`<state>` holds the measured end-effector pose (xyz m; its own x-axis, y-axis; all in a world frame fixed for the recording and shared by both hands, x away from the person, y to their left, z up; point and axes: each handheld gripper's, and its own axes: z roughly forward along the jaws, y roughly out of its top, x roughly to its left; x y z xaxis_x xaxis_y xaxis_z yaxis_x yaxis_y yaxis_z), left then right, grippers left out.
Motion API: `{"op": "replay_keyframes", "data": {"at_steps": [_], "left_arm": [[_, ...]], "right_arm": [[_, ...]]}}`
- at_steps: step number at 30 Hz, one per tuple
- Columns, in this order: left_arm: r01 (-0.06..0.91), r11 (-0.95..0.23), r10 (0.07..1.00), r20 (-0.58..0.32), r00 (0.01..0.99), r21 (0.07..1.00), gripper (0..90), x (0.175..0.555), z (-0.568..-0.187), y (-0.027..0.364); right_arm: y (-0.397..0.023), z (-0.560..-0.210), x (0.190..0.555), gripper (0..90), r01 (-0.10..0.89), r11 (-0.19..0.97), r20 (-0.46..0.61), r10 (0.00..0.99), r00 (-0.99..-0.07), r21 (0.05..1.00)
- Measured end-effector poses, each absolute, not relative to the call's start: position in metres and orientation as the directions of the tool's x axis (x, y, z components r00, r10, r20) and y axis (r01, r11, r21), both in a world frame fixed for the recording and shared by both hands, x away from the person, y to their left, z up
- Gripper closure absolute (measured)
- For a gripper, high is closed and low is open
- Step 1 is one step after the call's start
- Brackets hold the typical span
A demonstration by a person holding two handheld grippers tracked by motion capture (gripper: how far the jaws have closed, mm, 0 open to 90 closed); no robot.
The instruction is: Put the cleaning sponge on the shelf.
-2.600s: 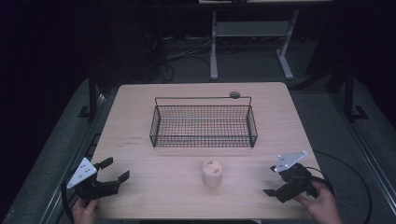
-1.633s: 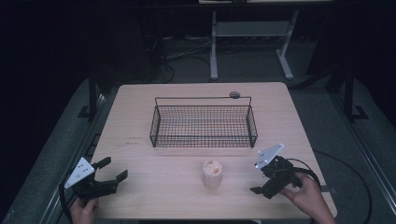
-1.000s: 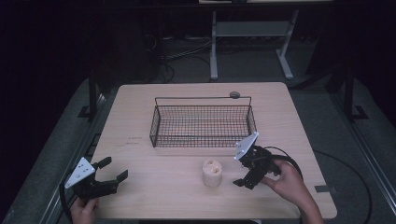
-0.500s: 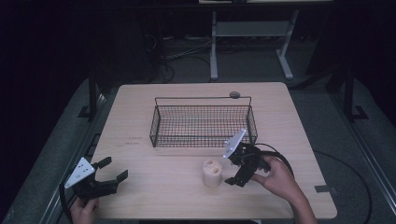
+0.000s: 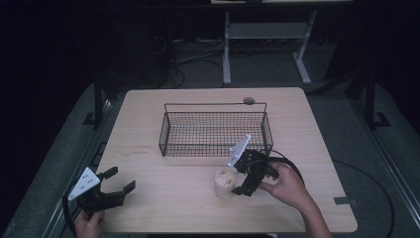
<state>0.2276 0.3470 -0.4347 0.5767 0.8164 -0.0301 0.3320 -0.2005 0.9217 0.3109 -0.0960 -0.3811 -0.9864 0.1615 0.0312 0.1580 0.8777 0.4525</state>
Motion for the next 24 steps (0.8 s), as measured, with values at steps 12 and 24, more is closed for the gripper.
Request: {"op": "replay_keyframes", "data": {"at_steps": [12,24], "left_arm": [[0.332,-0.198,0.818,-0.031,0.575,0.922,14.0,0.227,-0.434,0.347],[0.331,-0.196,0.819,-0.032,0.574,0.923,13.9,0.227,-0.434,0.348]], "right_arm": [[-0.084,-0.385,0.315,15.2,0.150,0.888,0.053,0.141,-0.989,0.435],[-0.070,-0.388,0.319,15.9,0.128,0.906,0.049,0.119,-0.992,0.403]]}}
